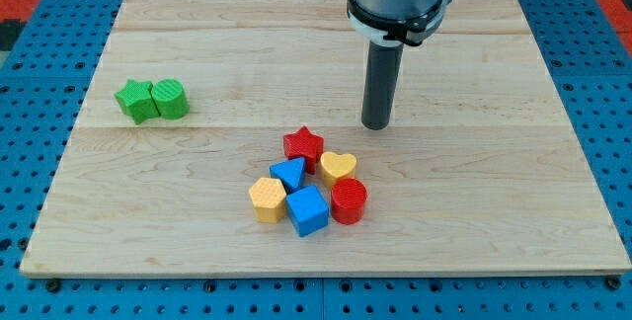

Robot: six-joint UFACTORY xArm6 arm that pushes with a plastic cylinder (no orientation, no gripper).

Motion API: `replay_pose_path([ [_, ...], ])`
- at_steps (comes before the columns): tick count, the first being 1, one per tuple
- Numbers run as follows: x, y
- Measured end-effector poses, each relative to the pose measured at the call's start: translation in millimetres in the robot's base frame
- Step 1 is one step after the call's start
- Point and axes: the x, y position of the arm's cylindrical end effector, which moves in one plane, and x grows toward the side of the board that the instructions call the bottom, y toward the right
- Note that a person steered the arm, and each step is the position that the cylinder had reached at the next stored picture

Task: Push the red circle into the red star

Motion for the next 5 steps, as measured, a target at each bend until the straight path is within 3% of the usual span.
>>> replay_pose_path([
  [5,2.7,0.0],
])
